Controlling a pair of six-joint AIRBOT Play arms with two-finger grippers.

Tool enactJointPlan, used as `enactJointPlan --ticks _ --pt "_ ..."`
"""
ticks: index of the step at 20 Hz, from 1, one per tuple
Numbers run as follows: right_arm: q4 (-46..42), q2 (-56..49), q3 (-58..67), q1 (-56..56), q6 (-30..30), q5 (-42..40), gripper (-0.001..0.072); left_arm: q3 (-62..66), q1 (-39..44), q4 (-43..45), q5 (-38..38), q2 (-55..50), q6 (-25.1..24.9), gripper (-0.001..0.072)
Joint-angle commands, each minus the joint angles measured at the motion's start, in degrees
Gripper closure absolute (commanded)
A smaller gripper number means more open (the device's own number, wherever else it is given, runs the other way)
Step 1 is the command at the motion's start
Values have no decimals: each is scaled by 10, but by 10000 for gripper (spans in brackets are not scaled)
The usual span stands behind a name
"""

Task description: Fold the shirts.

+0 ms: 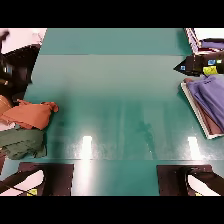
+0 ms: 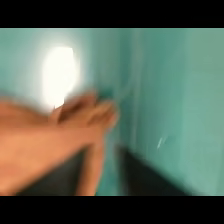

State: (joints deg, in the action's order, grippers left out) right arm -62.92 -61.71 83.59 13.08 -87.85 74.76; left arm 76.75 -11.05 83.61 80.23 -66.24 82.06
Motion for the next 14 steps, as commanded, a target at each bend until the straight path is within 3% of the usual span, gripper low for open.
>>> enactJointPlan --ticks 1,6,7,9,10,11,14 --pt "0 0 0 0 0 2 689 -146 -40 44 -39 17 5 53" --pt "0 0 0 1 0 4 689 -267 -40 65 -163 17 5 55" --pt "0 0 0 1 0 4 690 -273 -40 65 -167 17 5 92" --pt "0 0 0 1 0 4 689 -273 -40 65 -166 18 5 488" --pt "0 0 0 1 0 3 690 -273 -40 65 -164 18 5 605" --pt "0 0 0 0 0 3 690 -271 -40 65 -160 18 5 683" --pt "4 2 2 0 0 -4 689 -217 -40 63 -132 31 22 684"
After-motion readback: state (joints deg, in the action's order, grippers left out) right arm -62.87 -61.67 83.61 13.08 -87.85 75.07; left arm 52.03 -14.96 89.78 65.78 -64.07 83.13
